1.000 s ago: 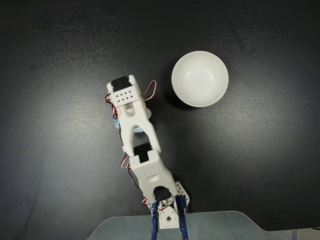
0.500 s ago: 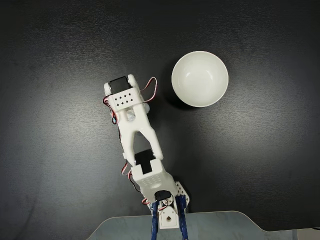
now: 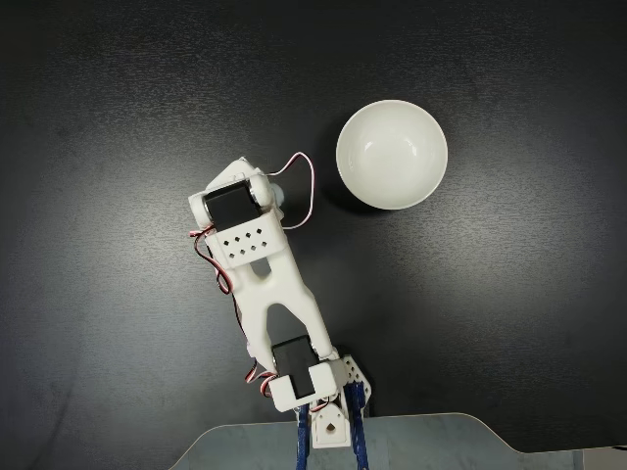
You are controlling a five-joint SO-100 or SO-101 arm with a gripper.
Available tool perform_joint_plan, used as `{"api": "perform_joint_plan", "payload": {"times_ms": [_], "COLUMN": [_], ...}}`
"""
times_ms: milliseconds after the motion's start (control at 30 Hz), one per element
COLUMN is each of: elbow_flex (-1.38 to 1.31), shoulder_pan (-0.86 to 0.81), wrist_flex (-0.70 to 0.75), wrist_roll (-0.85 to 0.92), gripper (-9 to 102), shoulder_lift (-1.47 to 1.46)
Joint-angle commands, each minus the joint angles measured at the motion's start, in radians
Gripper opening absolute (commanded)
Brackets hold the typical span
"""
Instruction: Grasp a skyblue doll and put it in the white bowl.
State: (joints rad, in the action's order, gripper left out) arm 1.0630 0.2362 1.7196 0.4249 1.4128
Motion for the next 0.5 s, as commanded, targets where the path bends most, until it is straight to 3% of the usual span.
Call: {"api": "perform_joint_plan", "payload": {"times_ms": [0,467], "elbow_flex": [-0.044,-0.305], "shoulder_pan": [-0.149,-0.433], "wrist_flex": [0.049,0.040], "wrist_roll": [0.002,0.003], "gripper": [-1,-1], "shoulder_lift": [0.124,0.109]}}
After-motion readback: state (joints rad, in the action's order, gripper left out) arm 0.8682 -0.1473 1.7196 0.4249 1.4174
